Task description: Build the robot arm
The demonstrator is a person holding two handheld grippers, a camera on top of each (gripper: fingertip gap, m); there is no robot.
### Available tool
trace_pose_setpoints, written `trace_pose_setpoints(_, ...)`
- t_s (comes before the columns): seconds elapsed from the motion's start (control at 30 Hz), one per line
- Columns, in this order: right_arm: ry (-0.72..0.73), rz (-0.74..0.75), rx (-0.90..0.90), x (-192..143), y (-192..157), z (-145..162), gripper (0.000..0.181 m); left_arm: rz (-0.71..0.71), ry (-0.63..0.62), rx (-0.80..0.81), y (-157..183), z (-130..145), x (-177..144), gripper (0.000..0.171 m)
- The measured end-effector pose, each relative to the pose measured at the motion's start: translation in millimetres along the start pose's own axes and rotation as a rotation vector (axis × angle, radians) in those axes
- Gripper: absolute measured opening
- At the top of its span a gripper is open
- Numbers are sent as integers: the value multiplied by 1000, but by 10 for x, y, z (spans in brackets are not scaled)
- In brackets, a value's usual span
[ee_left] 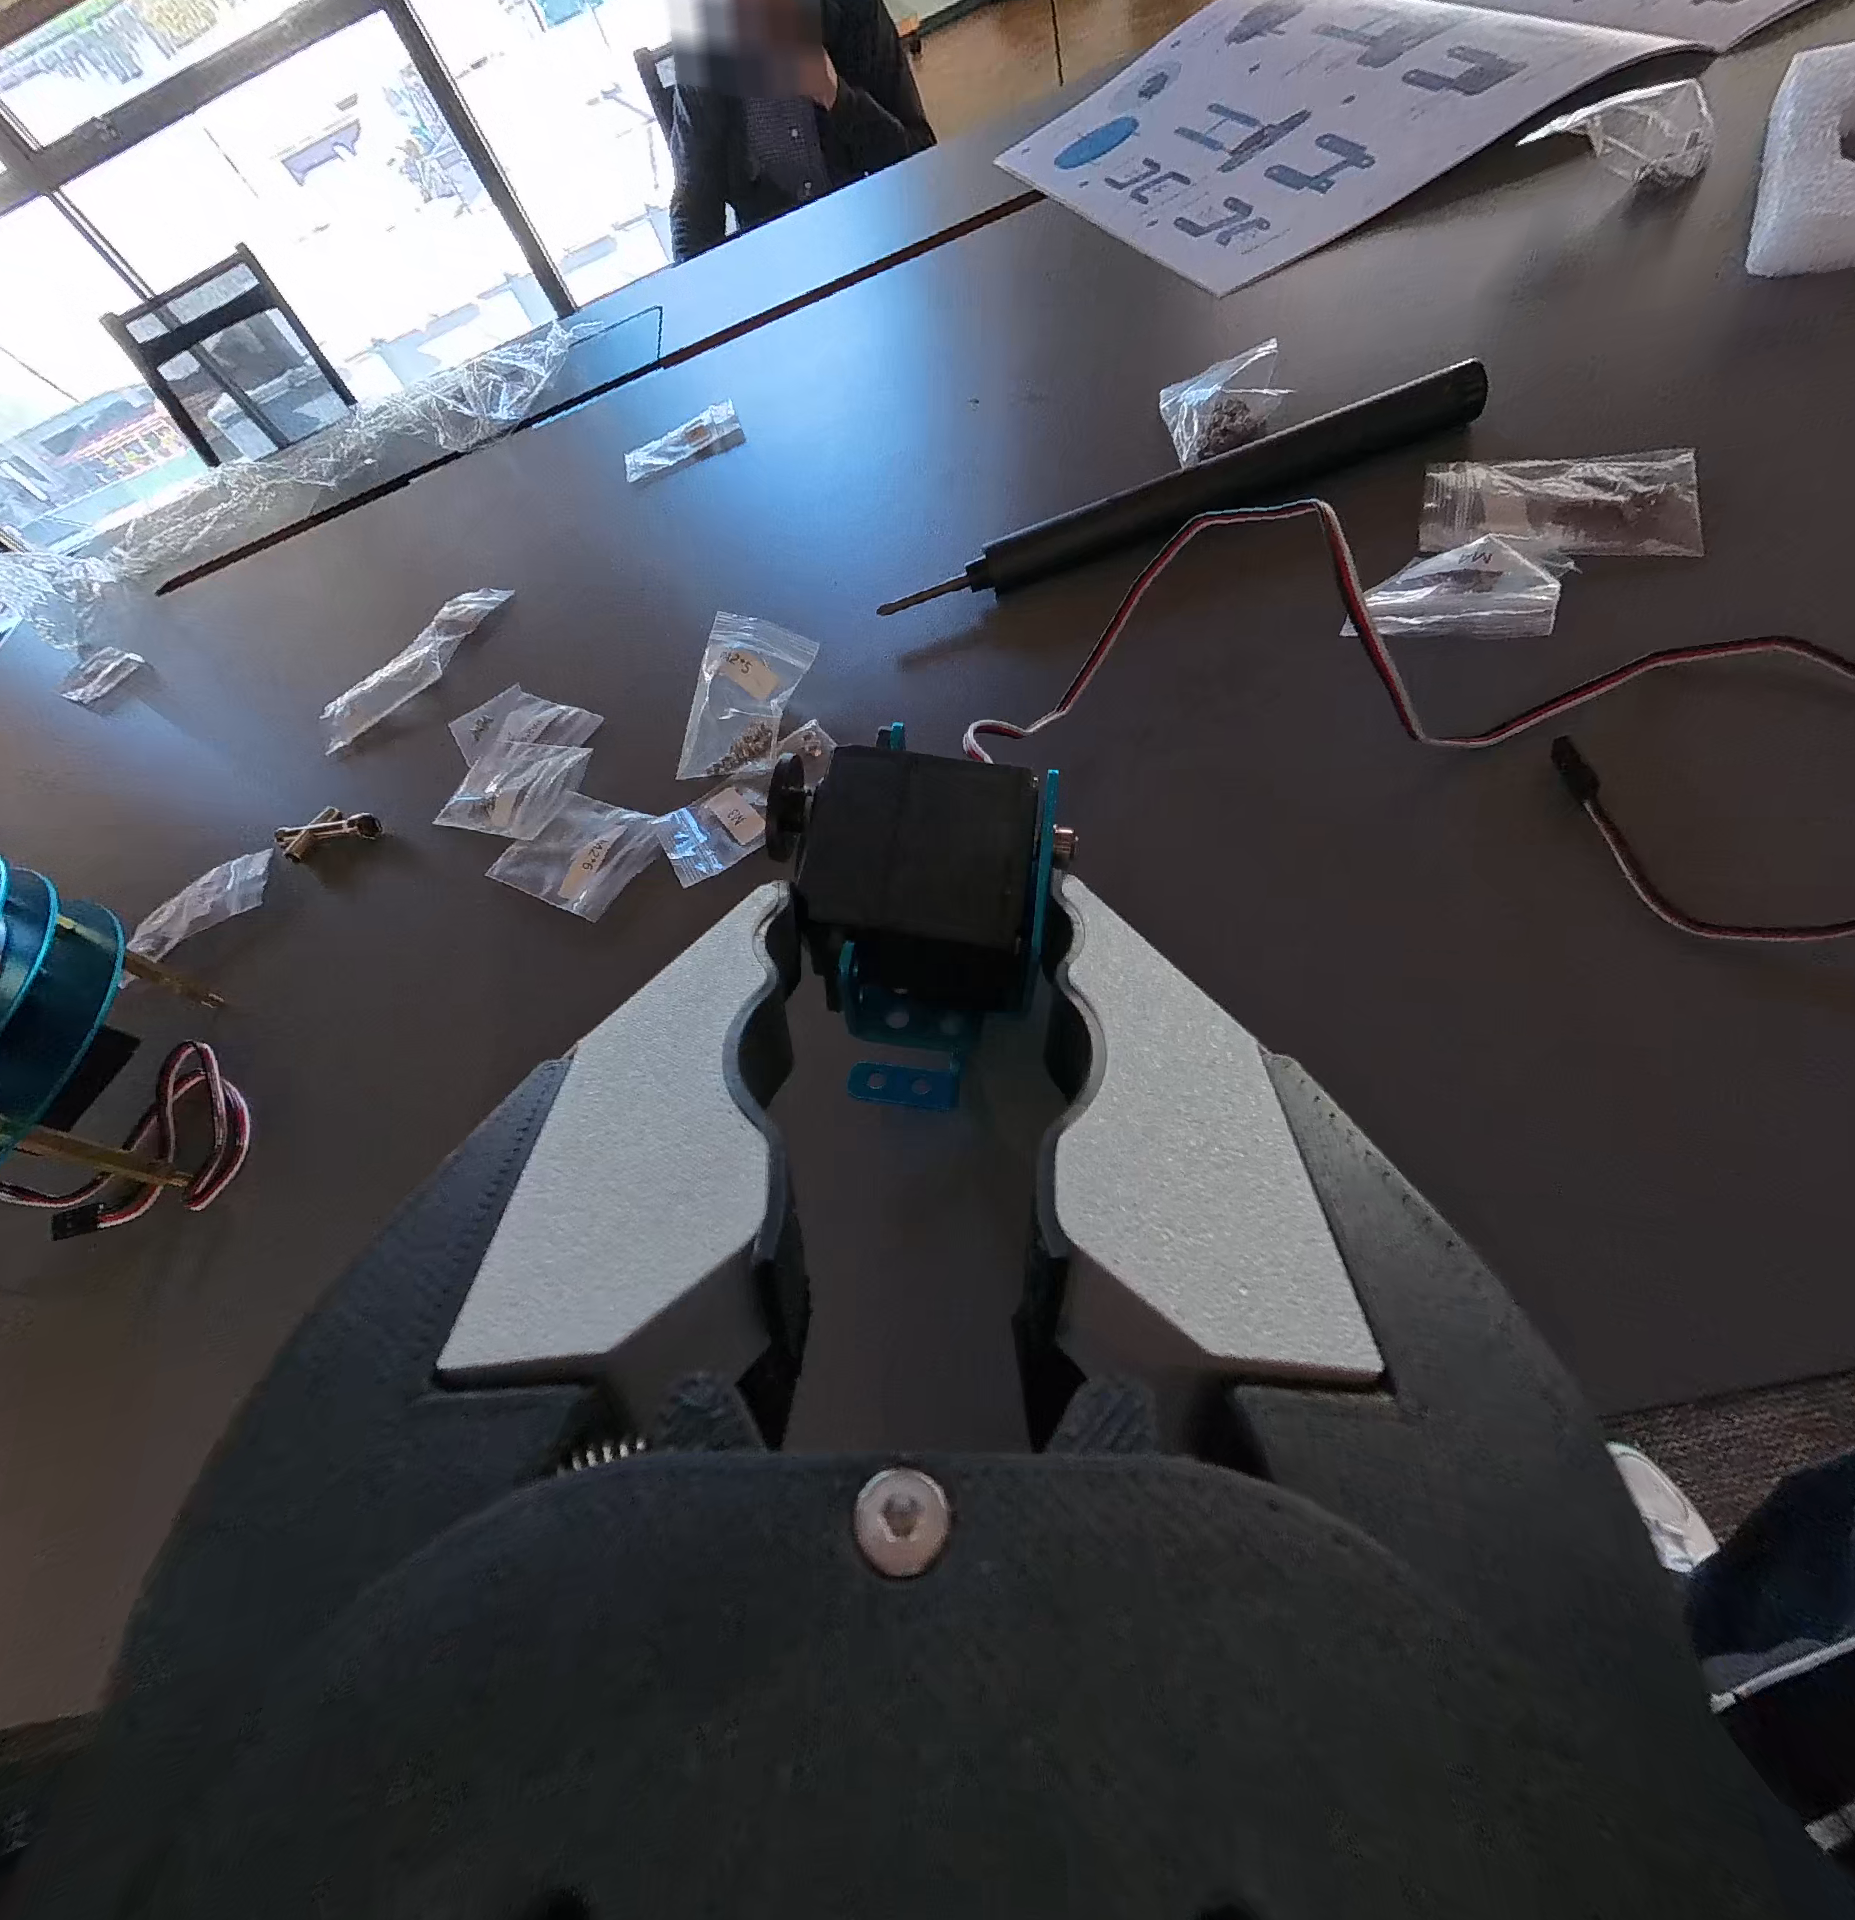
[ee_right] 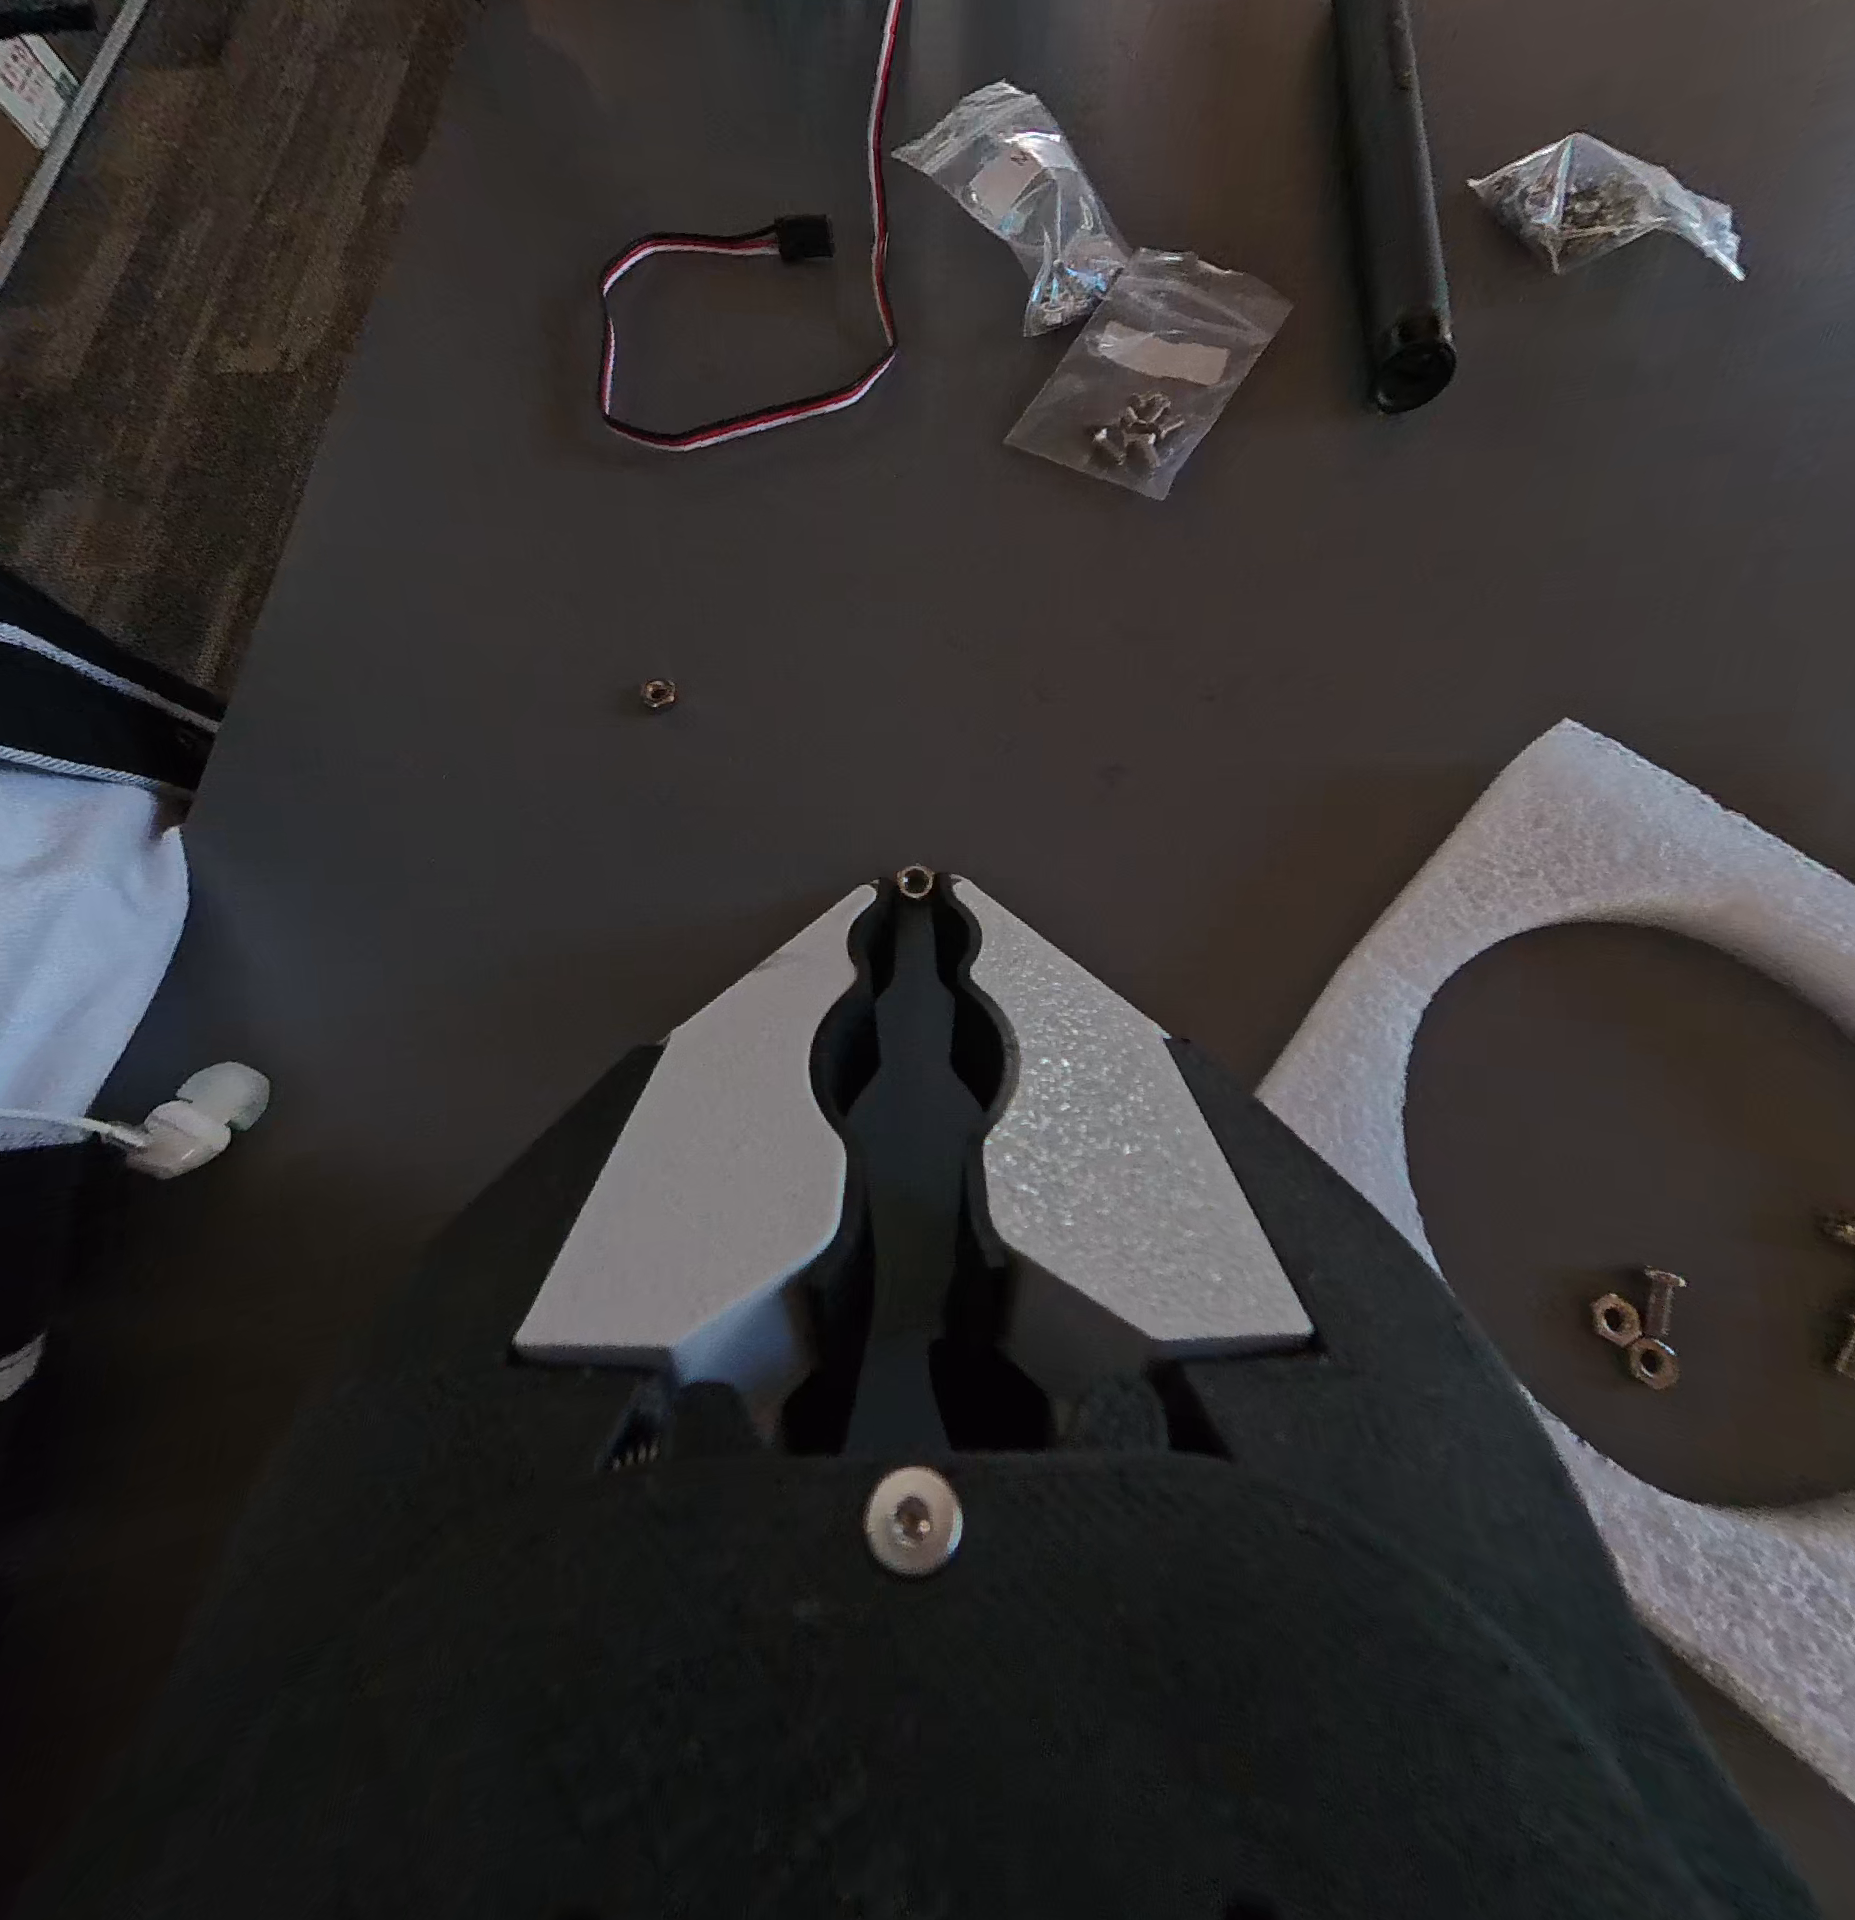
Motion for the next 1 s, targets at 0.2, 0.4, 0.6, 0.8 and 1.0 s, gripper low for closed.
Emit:
trace_pose_setpoints(0.2, 0, 4, -4, -1, -1, 0, 6, -7, -12, 16, 11, -7, -2, 45)
trace_pose_setpoints(0.4, 0, 6, -5, -1, -1, 1, 6, -13, -7, 12, 16, -7, 1, 45)
trace_pose_setpoints(0.6, 0, 8, -8, 0, -2, 0, 6, -16, -14, 20, 20, -11, 2, 45)
trace_pose_setpoints(0.8, 0, 10, -9, 1, -4, -1, 6, -20, -13, 20, 26, -11, 3, 45)
trace_pose_setpoints(1.0, 0, 9, -8, 1, -4, -2, 7, -22, -13, 27, 31, -11, 3, 45)
Point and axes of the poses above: each gripper's, where its closed fingertips meet, x out along the fingers, z out of its underside, y = z × x across the jaws, the point moved 7 cm from there along -x, back along the fingers, and after that the axes turned 11 degrees about -y, right-handed, at the moved point
